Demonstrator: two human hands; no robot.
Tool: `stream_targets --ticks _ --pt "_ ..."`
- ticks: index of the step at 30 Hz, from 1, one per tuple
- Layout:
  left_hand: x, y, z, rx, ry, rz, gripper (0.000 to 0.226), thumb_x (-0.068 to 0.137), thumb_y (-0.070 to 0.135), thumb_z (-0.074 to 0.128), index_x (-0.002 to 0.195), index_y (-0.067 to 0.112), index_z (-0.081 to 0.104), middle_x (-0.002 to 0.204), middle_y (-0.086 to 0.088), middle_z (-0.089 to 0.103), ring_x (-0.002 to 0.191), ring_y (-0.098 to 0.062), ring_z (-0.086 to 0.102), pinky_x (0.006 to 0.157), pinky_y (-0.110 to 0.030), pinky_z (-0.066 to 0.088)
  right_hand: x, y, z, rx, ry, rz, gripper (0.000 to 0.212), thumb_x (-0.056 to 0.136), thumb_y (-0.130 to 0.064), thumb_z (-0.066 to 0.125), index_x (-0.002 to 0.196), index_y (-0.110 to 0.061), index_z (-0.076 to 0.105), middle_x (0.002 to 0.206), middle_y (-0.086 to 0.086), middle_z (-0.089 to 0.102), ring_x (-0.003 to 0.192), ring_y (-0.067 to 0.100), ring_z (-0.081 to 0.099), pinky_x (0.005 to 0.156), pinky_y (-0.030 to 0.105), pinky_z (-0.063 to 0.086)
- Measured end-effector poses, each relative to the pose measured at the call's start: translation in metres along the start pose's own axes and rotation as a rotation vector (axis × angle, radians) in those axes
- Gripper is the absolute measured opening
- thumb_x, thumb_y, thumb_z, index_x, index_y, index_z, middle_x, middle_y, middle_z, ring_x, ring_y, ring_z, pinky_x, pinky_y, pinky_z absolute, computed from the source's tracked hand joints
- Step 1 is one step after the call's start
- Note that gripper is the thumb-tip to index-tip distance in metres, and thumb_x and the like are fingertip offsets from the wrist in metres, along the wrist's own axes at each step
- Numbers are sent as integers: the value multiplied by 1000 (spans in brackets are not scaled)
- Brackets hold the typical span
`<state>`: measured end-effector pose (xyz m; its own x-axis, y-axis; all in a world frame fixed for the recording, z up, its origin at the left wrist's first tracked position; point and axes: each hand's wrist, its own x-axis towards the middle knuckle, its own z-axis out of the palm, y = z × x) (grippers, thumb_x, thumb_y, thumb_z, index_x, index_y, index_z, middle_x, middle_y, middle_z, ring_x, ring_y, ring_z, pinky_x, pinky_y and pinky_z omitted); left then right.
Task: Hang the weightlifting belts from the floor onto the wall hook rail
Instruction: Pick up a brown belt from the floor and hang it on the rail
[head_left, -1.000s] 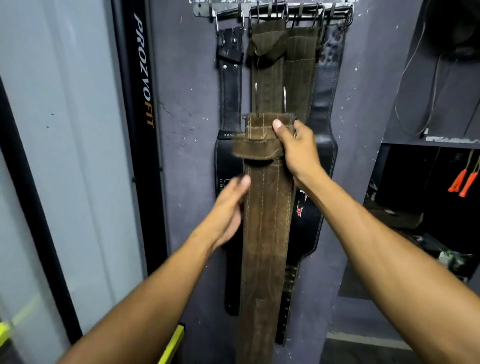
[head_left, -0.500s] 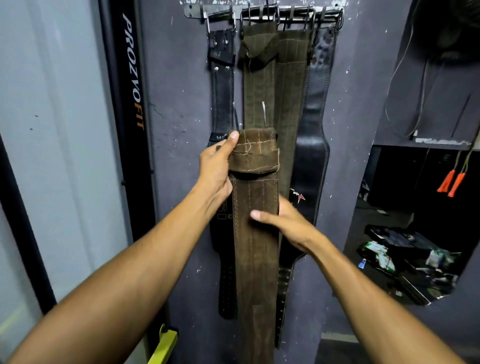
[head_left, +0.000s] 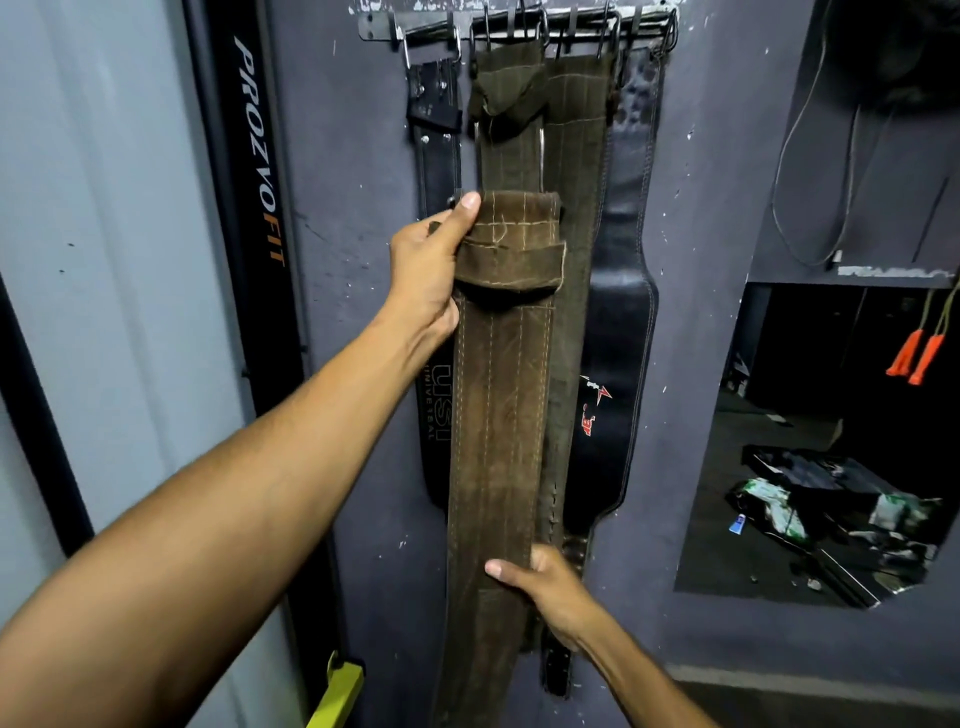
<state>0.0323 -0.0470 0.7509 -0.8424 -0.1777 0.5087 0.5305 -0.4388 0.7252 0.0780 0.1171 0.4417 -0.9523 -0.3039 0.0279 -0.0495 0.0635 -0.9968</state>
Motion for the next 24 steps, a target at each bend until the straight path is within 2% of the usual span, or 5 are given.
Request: stream_targets --ticks 3,8,15,20,24 --pt "2 -3 -2 3 1 2 16 93 14 73 86 0 73 82 -15 75 79 -28 72 89 -51 61 2 9 9 61 74 15 17 95 -5 70 110 0 76 103 10 80 93 22 75 82 27 61" --pt "6 -7 -13 -12 52 -18 18 92 13 74 78 4 72 82 -16 74 78 -28 71 87 -51 61 -3 24 9 3 -24 111 24 90 -9 79 113 -9 75 115 9 80 111 25 74 101 38 58" --pt "5 -17 -16 -21 54 -25 20 92 14 75 73 6 73 78 -14 75 75 -27 73 88 -52 62 -2 8 -2 -47 -105 95 30 91 -11 78 120 -12 72 117 3 79 110 19 75 94 27 60" --pt "-2 -33 -14 13 42 -28 23 94 14 73 72 9 77 74 -10 76 71 -23 73 88 -48 60 21 -90 -19 89 -33 -192 30 97 -29 70 121 -12 68 110 3 80 99 18 76 81 23 60" --pt "-7 -42 -13 57 59 -26 16 94 15 72 86 1 76 78 -11 78 73 -22 73 83 -40 61 47 -193 -29 33 66 -497 36 105 -30 54 139 -18 52 127 -10 69 113 -4 68 95 15 52"
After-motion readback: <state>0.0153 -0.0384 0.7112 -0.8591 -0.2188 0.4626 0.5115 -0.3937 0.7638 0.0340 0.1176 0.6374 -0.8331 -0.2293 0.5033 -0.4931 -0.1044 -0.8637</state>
